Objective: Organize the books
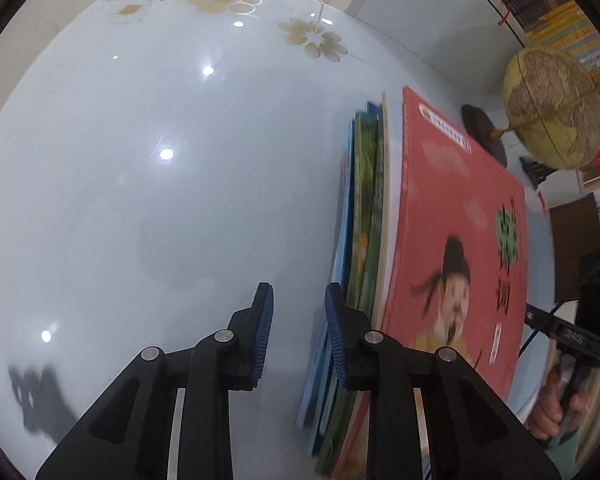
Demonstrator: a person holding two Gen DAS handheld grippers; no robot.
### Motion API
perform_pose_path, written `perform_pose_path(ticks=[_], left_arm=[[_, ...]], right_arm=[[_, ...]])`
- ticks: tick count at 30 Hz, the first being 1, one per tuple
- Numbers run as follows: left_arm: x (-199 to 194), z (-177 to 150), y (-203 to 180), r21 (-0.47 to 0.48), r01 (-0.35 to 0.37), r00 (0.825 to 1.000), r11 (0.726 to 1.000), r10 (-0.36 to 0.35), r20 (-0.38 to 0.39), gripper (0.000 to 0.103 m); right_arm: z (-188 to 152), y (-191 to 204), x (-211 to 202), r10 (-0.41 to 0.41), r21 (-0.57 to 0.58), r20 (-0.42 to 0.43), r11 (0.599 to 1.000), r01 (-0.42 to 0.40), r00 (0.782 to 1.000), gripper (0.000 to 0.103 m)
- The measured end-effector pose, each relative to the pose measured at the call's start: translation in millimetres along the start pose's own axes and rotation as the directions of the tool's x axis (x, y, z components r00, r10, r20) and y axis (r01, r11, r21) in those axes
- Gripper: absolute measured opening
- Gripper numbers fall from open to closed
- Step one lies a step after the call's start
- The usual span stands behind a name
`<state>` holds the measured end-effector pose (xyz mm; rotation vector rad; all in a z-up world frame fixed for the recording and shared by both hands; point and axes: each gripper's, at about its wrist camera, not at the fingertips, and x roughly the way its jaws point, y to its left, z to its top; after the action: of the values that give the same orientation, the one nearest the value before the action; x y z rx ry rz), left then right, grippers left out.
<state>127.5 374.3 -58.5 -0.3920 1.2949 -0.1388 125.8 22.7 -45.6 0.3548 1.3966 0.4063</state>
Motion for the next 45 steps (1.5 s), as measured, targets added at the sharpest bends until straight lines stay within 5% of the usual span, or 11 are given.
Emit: perform_pose_path(ticks=[7,10,13,18,25,29,31,33,35,41,45], left_arm=[[-10,-26,-16,-0.013,-0.102,0.993,0.995,0.103,0.055,0.020],[-11,-31,-28,0.036,-0.151,0.987,0.988,0.148,0.064,0.019],[-15,-36,-24,0.056,-0.146,0.989,0.988,0.143,0.044,0.026],[-19,-50,-18,0.011,-0.143,0.989,0.990,0.142,0.048,0.026],[-58,-70,-23,0.024,-0.109,0.984,0.994,0.105,0.142,0.035],[-85,-86,-44,0.073,-0.089,0.974,0.993,0.072,0.213,0.040],[-95,-96,-60,0.088,-0.055,0.971,0.995,0.033,0.238,0.044],[-99,-108,-77,0.100,-0.004,0.971,0.995,-0.020,0.238,0.053],[-97,-117,-95,0.127,0.011,0.973,0.992,-0.040,0.228,0.072],[-95,-139,-150,0.214,-0.094,0.975,0.972,0.046,0.220,0.072],[-112,-152,-172,0.249,-0.136,0.962,0.959,0.069,0.263,0.071]], right_arm=[[-24,31,-3,-0.135,-0.056,0.014,0.989,0.136,0.991,0.034],[-20,26,0,-0.103,-0.014,0.001,0.995,0.103,0.995,0.034],[-24,10,-6,-0.013,0.054,-0.005,0.998,0.013,1.000,0.035],[-45,16,-6,-0.015,0.023,-0.019,1.000,0.016,1.000,0.039],[-64,37,-35,-0.168,-0.111,0.105,0.978,0.179,0.980,0.039],[-83,43,-70,-0.141,-0.117,0.188,0.979,0.164,0.972,0.041],[-94,49,-81,-0.093,-0.093,0.214,0.989,0.115,0.972,0.047],[-106,56,-90,-0.072,-0.073,0.255,0.993,0.093,0.964,0.075],[-119,66,-92,-0.070,-0.079,0.284,0.992,0.096,0.956,0.086],[-151,75,-101,-0.176,-0.085,0.310,0.974,0.211,0.934,0.086],[-155,73,-113,-0.169,-0.054,0.324,0.979,0.197,0.931,0.086]])
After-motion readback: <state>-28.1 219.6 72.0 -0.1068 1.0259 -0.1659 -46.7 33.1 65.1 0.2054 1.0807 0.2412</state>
